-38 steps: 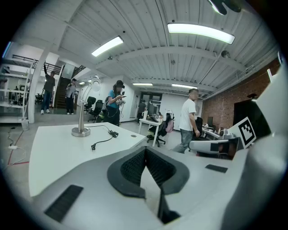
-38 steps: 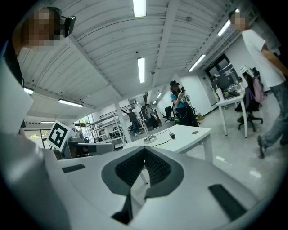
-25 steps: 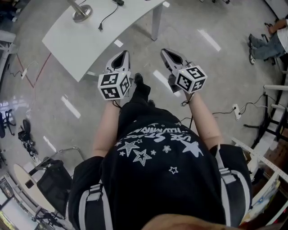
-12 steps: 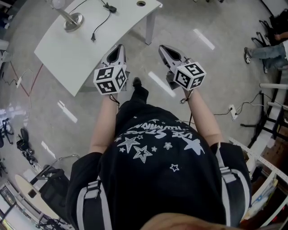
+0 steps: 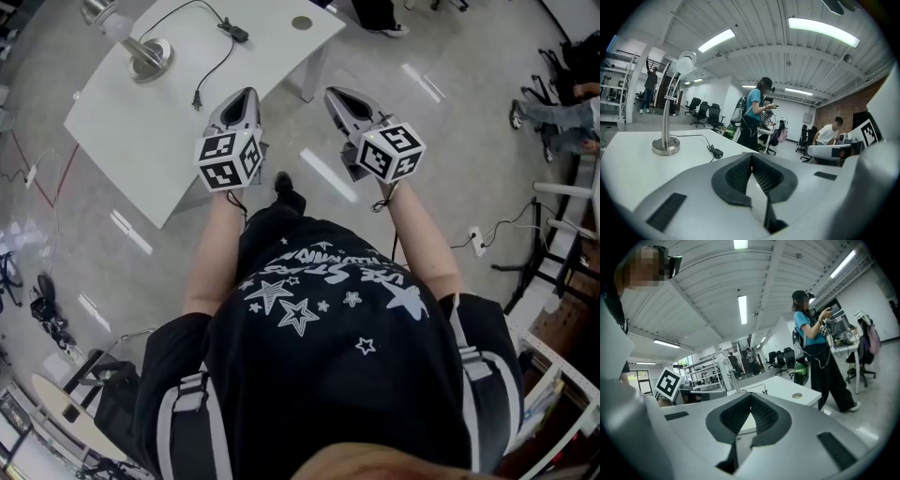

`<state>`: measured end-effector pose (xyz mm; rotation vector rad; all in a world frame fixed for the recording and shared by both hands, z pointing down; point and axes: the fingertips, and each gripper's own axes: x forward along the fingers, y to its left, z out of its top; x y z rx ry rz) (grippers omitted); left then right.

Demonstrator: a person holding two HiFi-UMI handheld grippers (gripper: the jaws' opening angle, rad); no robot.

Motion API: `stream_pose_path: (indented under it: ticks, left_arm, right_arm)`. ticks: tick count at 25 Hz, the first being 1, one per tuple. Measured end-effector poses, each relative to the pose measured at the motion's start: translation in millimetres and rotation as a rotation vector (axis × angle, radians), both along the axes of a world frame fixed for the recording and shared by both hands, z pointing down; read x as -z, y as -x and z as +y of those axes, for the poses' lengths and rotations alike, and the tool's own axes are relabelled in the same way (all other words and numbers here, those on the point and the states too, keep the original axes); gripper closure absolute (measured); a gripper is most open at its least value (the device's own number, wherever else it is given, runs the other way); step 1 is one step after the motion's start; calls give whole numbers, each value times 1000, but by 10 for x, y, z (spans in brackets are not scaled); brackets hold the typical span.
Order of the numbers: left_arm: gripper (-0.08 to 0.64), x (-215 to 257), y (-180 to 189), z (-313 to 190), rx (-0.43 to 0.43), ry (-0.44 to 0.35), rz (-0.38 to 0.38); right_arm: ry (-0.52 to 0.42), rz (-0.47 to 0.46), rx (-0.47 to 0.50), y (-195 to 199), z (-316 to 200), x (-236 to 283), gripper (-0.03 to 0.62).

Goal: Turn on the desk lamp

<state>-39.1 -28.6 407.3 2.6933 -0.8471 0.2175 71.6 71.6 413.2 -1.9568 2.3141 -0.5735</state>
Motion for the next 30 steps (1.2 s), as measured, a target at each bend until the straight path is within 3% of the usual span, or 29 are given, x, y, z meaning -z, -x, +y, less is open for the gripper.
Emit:
stream_pose_path:
  ticks: [15, 25, 30]
  left_arm:
    - [549, -73, -224, -883, -8, 33, -3]
    - [549, -90, -173, -1059, -12, 34, -2]
    - [549, -147, -139, -1160, 27, 42, -6]
  right_arm:
    - [8, 16, 10, -120, -1080, 28, 588]
    - [9, 22, 30, -59, -1408, 62, 588]
    - [14, 22, 52, -134, -1569, 4, 588]
